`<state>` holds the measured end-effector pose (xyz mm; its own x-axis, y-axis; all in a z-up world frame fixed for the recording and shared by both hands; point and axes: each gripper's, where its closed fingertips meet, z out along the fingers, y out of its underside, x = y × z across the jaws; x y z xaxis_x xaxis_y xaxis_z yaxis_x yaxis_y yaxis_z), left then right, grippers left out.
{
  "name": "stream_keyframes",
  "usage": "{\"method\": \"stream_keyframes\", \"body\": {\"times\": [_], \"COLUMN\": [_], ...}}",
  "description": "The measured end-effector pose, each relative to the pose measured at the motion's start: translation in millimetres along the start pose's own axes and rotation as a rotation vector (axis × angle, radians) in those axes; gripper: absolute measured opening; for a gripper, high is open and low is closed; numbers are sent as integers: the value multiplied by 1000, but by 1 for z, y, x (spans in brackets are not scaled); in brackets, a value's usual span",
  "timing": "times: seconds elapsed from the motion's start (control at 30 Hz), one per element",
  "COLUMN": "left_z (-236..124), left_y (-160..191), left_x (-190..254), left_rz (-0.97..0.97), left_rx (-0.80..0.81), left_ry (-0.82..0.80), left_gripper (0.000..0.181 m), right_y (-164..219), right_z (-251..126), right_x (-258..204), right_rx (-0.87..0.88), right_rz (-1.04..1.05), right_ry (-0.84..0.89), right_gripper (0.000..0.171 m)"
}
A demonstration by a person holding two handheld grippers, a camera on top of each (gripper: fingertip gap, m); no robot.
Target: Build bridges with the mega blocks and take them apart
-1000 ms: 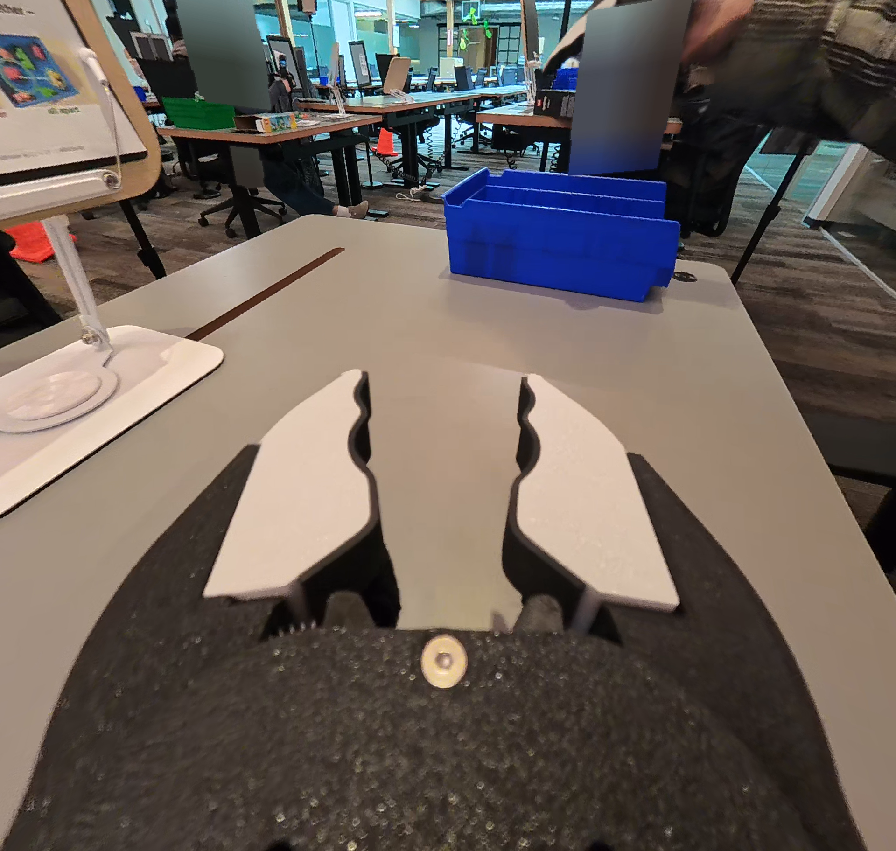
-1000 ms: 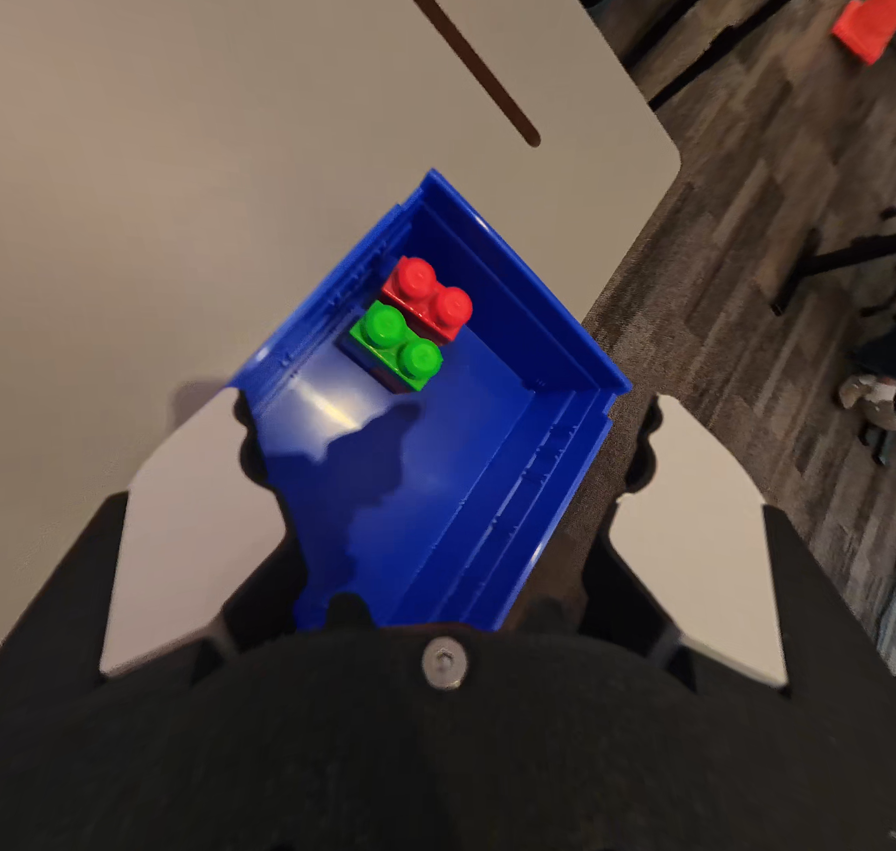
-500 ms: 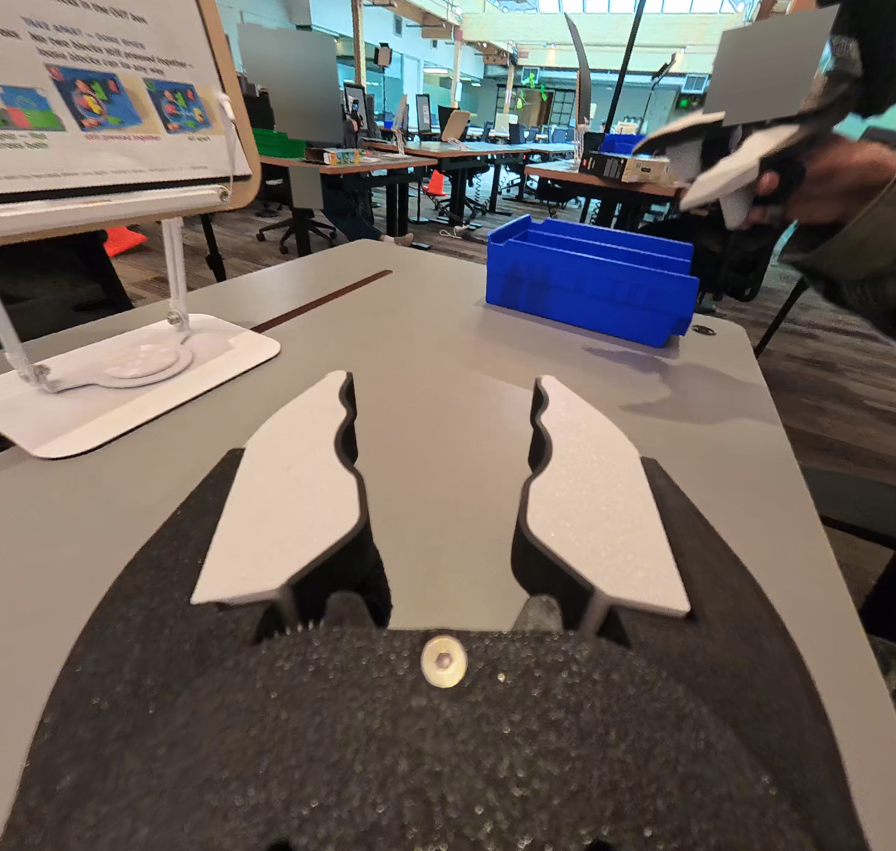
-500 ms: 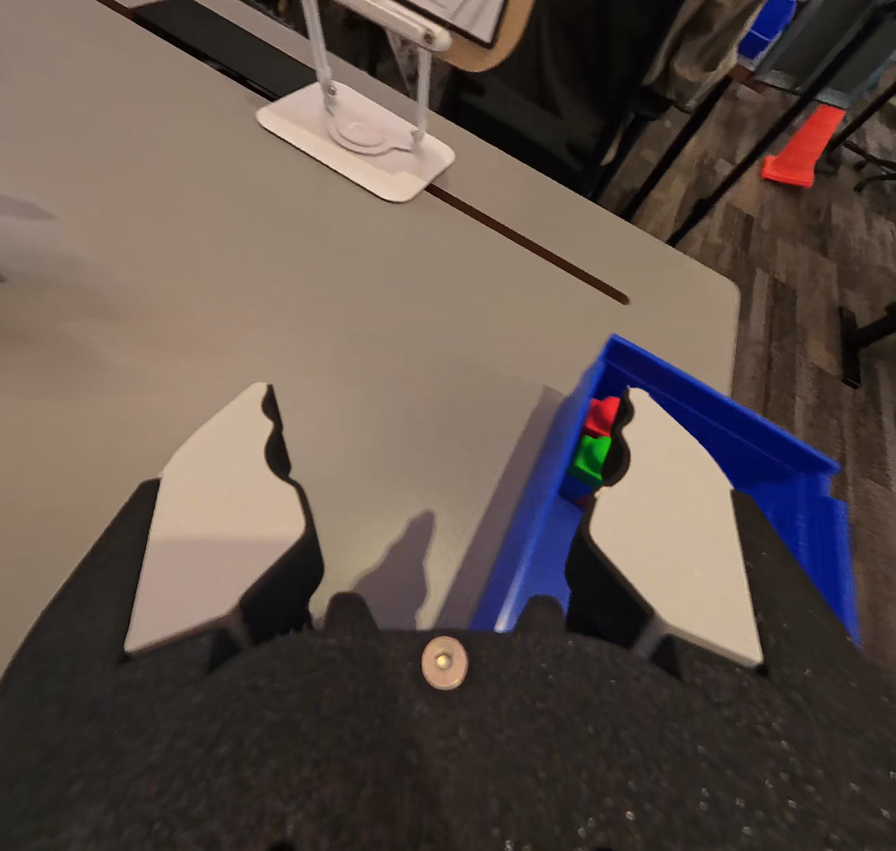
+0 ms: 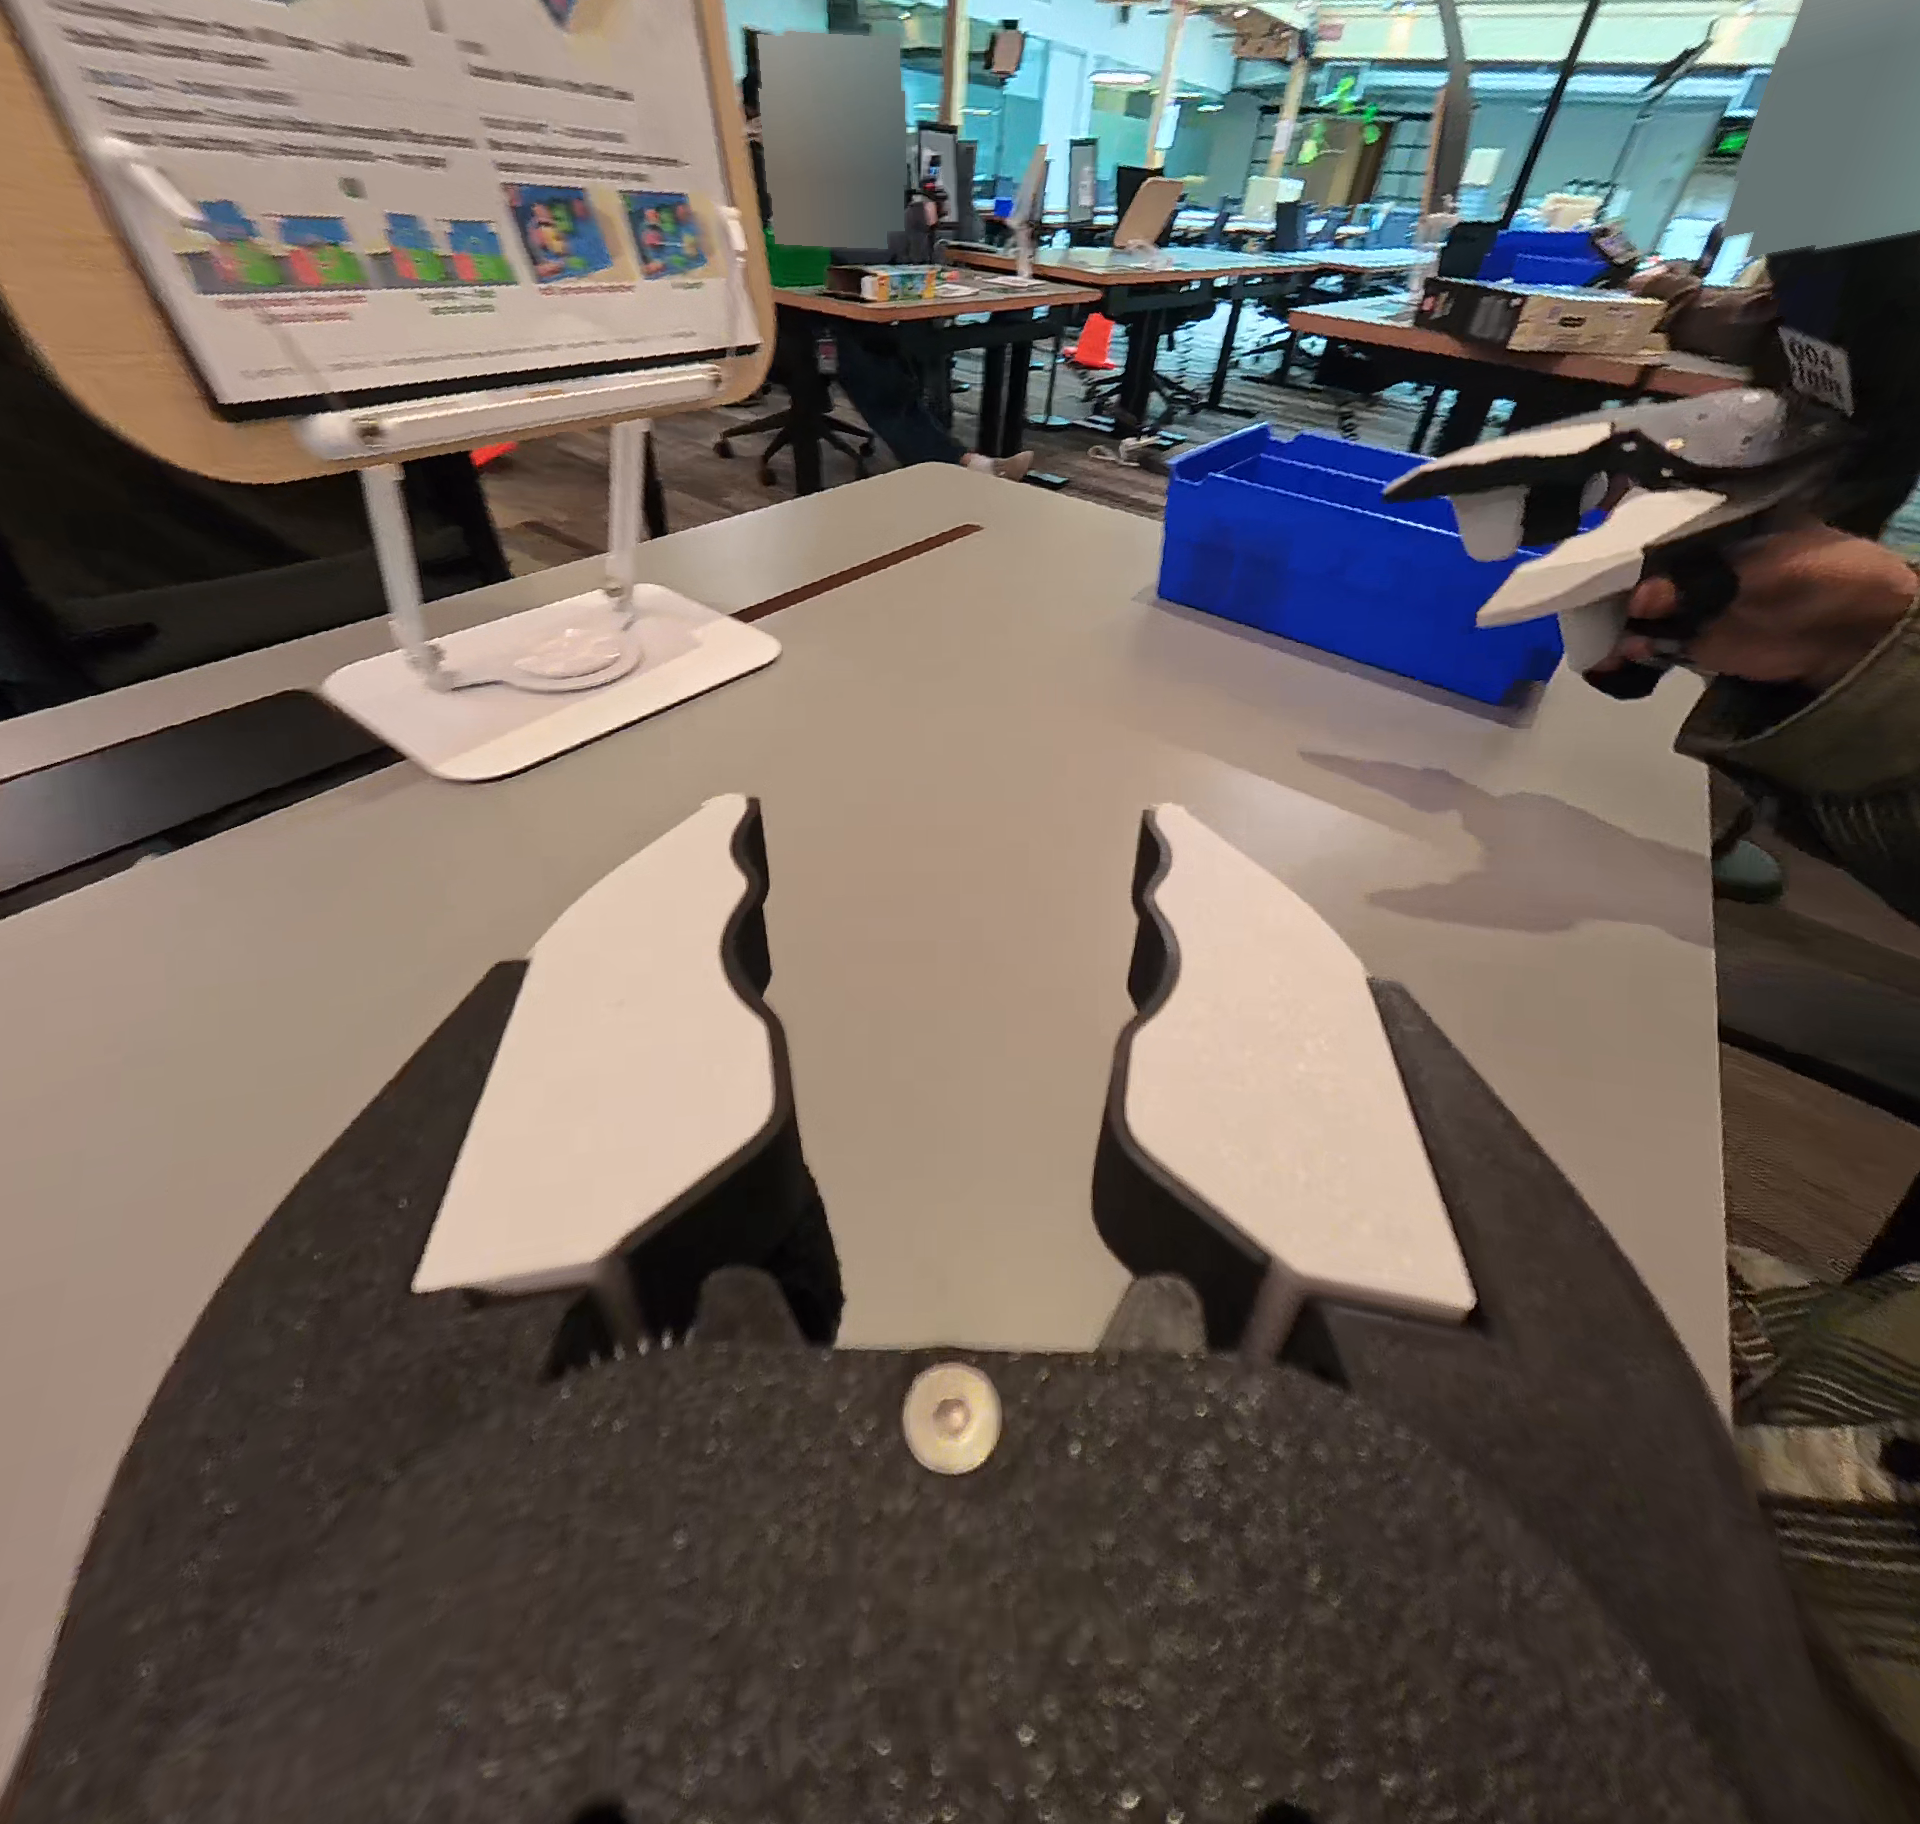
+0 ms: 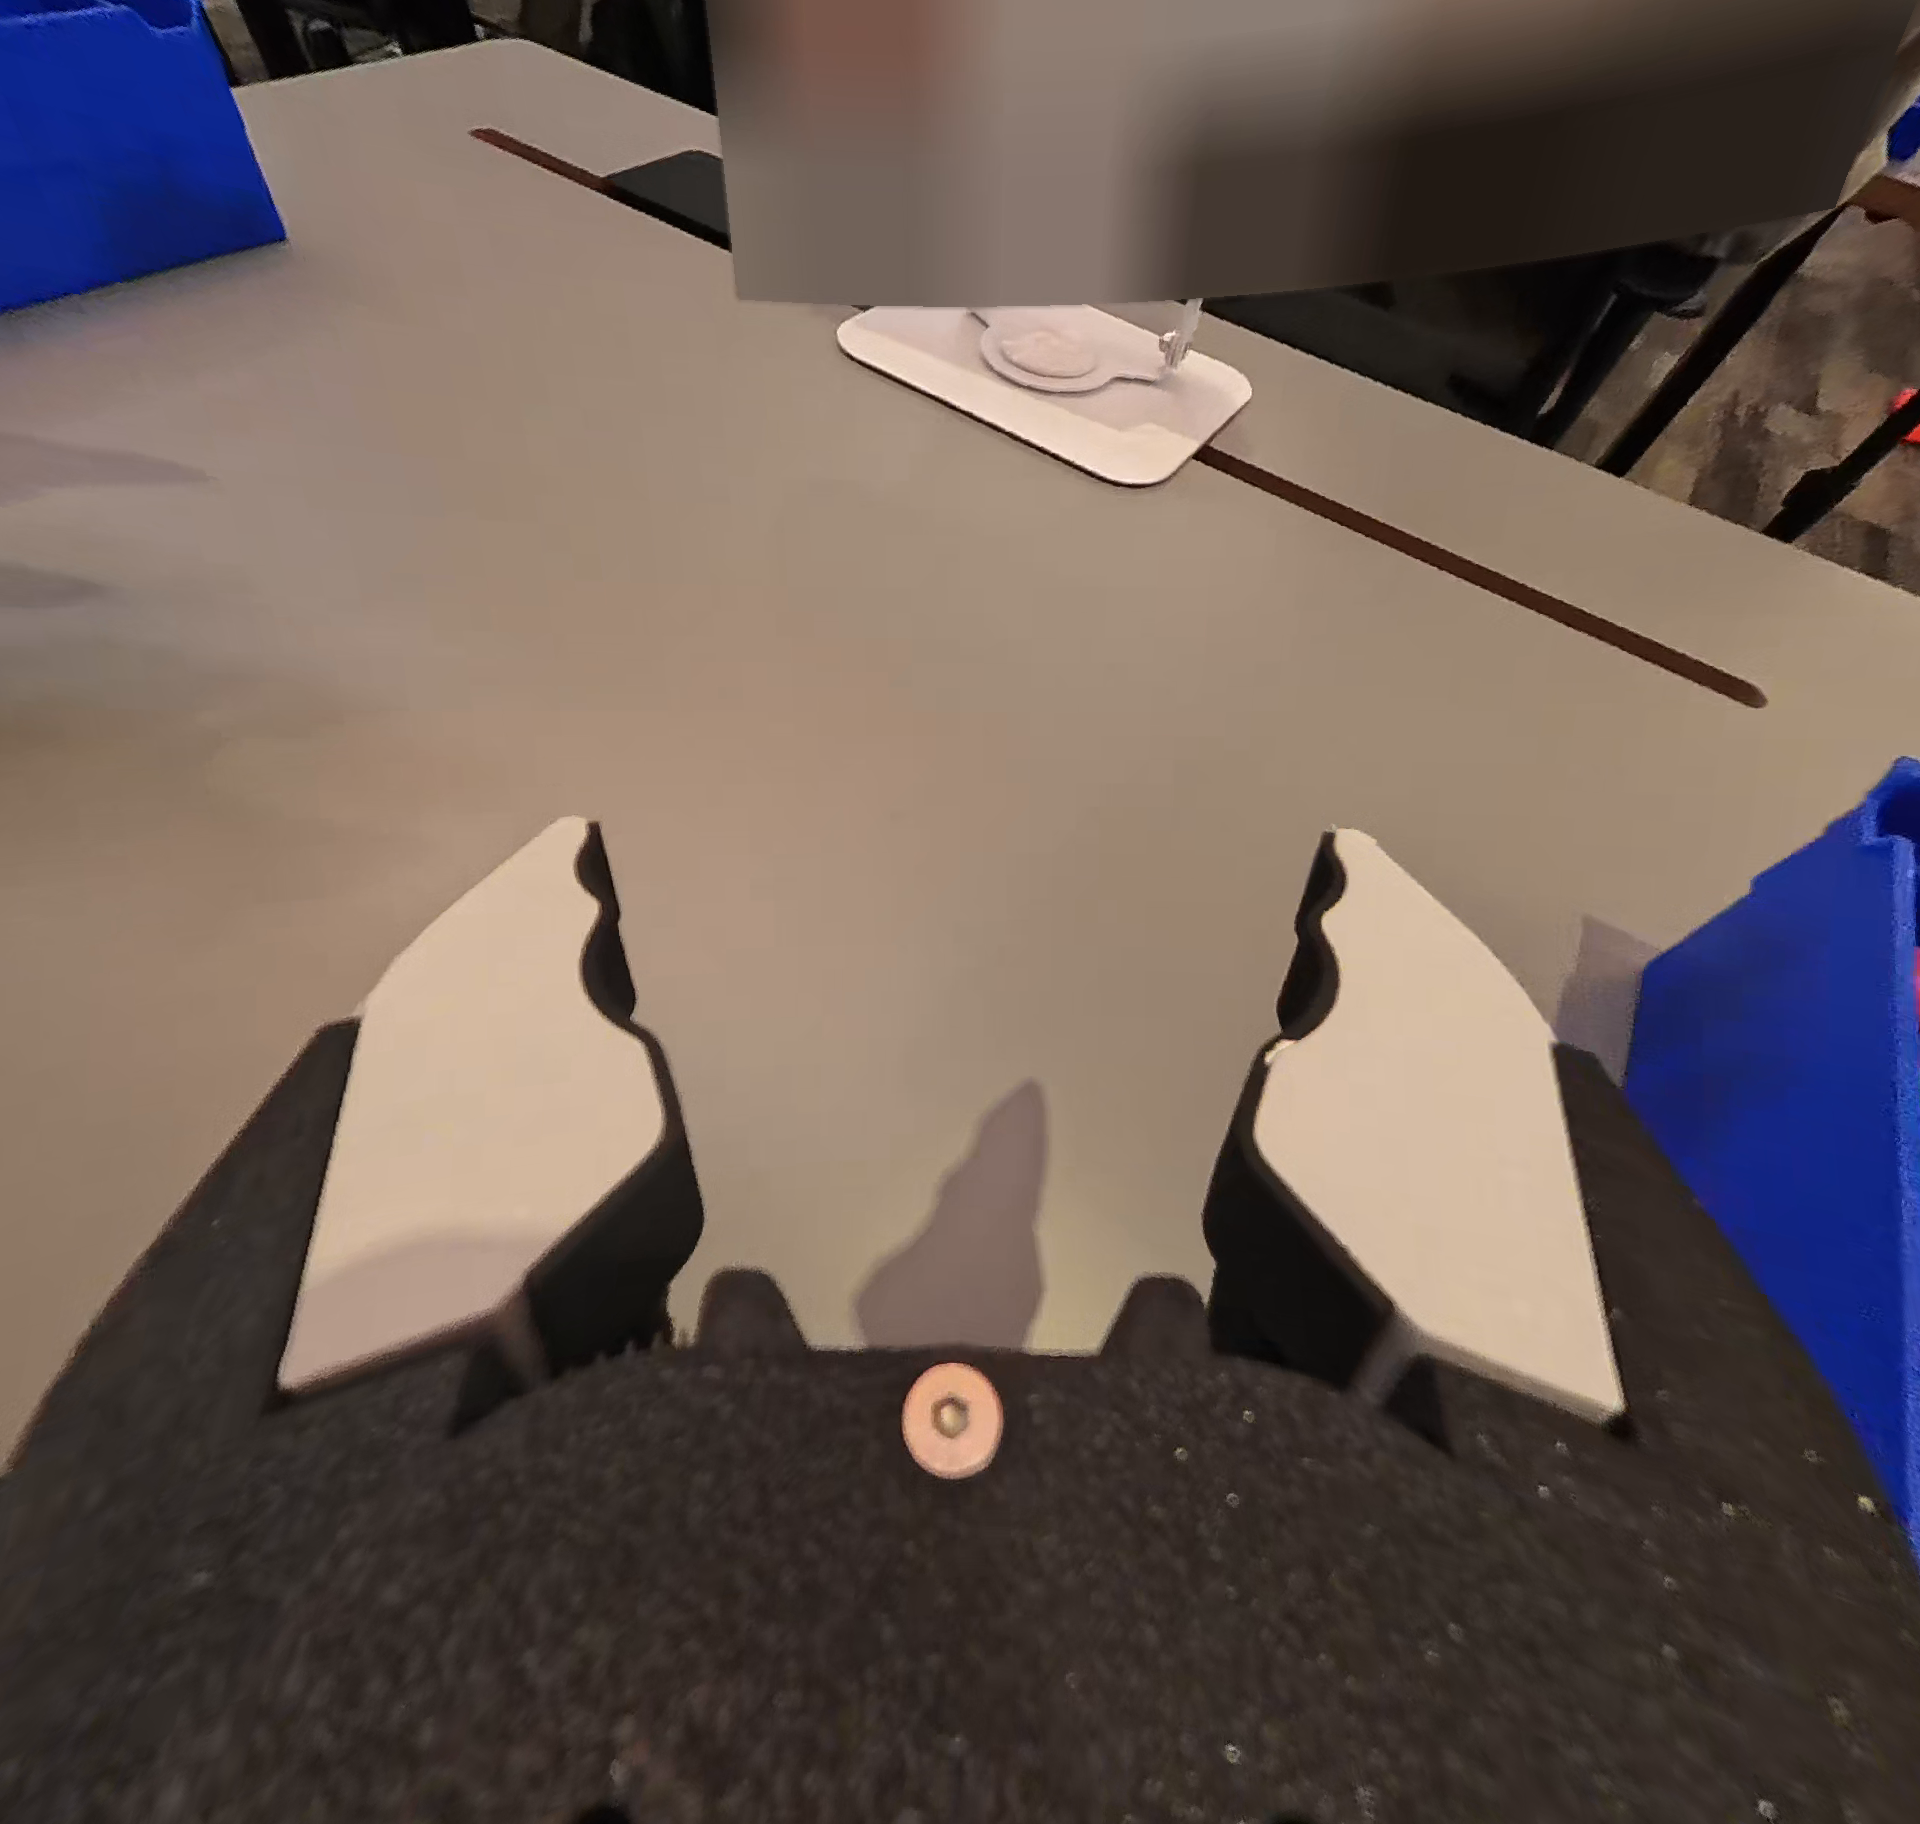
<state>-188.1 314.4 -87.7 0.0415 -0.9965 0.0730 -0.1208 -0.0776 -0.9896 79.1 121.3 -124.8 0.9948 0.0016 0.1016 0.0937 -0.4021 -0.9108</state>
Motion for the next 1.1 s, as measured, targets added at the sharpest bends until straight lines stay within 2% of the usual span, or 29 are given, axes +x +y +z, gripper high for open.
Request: {"method": "stream_keyframes", "body": {"times": [0.4,0.7,0.93,1.1], "left_z": [-75,-151,-219,-239], "left_y": [-25,-25,-9,10], "left_x": [-38,-100,-159,-188], "left_rz": [59,71,10,-6], "left_rx": [-75,-183,-327,-416], "left_ry": [-164,-378,-542,-589], "left_gripper": [67,65,63,61], "right_y": [5,5,3,3], "right_z": [15,27,33,40], "right_x": [-4,-7,-12,-17], "right_rx": [21,-9,-14,-32], "right_rz": [44,26,11,4], "right_ry": [-11,-31,-40,-45], "right_gripper": [115,115,114,113]}}
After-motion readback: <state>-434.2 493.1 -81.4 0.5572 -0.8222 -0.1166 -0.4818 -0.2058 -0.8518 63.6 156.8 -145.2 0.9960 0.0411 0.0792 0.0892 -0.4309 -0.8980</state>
